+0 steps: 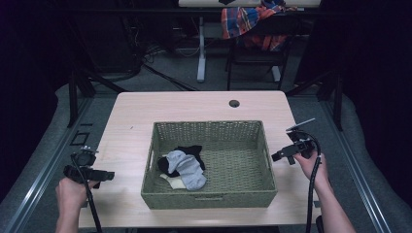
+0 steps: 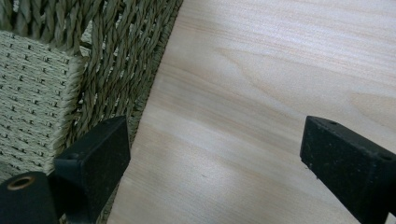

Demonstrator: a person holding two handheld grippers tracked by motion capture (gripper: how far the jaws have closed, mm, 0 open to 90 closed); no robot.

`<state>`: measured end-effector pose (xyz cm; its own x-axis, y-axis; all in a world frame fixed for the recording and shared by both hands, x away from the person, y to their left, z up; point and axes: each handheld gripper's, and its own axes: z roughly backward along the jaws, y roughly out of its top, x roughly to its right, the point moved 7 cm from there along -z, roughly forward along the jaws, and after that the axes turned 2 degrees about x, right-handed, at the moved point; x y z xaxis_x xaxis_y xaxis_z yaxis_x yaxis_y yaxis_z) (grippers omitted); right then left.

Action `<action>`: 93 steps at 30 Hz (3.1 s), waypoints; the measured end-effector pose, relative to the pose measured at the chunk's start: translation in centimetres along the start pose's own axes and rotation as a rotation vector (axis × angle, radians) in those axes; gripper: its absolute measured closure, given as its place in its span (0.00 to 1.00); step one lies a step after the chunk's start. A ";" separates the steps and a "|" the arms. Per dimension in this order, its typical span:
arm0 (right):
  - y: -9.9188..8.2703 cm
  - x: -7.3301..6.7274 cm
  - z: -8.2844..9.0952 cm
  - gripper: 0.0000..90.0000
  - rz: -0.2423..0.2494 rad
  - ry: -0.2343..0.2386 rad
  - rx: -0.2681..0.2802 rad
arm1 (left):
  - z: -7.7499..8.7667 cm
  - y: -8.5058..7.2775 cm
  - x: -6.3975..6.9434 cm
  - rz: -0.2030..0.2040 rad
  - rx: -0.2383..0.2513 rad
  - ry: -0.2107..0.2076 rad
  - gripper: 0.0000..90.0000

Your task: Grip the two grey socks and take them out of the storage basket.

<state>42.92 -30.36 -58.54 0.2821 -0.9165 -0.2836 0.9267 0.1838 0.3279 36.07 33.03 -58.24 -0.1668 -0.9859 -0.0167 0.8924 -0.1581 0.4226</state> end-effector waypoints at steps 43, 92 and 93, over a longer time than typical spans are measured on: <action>-0.1 -0.1 0.2 0.10 -0.002 0.011 -0.001 | 6.9 4.6 4.2 -0.069 0.131 -0.015 0.00; -0.2 0.1 0.2 0.10 -0.010 0.027 -0.006 | 4.0 11.8 20.0 -0.454 0.016 -0.171 0.00; -0.2 0.2 0.2 0.10 -0.010 0.026 -0.006 | 3.9 11.8 20.2 -0.460 0.011 -0.171 0.00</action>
<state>42.74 -30.59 -58.50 0.2793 -0.9087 -0.3104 0.9308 0.1768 0.3199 41.63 11.49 -50.02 -0.6096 -0.7908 -0.0553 0.7057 -0.5732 0.4163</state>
